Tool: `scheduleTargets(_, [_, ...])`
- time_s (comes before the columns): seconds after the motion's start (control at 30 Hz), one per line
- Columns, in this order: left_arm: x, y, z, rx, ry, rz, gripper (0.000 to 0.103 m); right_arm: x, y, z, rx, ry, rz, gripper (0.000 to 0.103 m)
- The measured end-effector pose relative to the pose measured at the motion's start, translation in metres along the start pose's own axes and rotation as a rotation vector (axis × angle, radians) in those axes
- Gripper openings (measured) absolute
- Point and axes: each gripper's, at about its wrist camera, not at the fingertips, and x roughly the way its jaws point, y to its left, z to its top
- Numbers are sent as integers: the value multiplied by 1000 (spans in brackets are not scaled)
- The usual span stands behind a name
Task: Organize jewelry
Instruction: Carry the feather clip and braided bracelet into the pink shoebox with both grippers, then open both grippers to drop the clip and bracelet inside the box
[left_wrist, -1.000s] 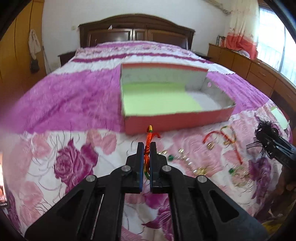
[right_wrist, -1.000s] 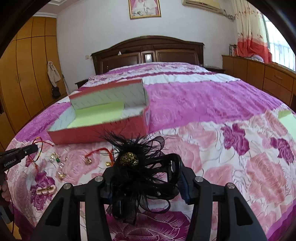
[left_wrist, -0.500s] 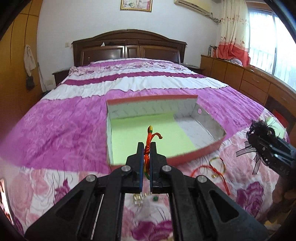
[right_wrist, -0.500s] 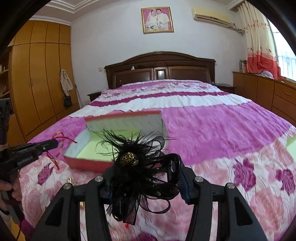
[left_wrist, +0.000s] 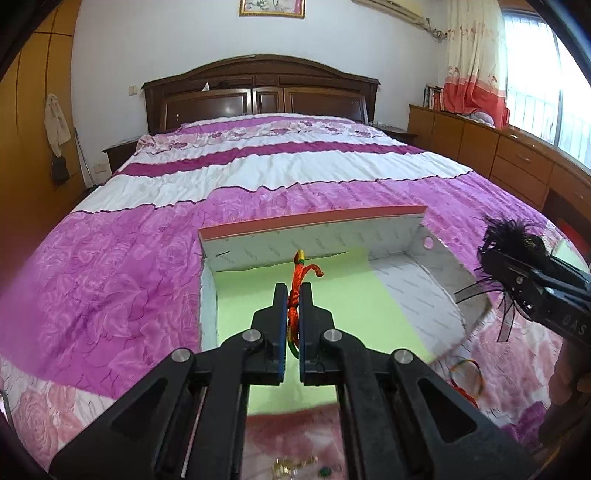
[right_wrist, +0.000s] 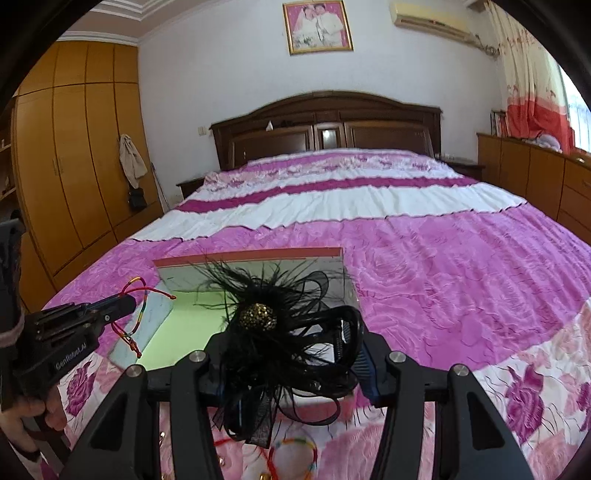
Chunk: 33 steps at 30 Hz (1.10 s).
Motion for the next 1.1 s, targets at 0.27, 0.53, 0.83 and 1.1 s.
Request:
scheduleTargets(0.27, [36, -6, 15, 16, 46, 15, 0, 53, 0, 16, -6, 91, -12, 55])
scheduleTargets(0.53, [75, -9, 23, 8, 150, 27, 0, 99, -3, 28, 1, 209, -13, 55])
scheduleTargets(0.83, [108, -7, 18, 41, 275, 48, 0, 141, -14, 26, 7, 359, -51, 55])
scheduleTargets(1.1, [118, -3, 13, 13, 356, 41, 5, 147, -2, 21, -85, 399, -83, 59])
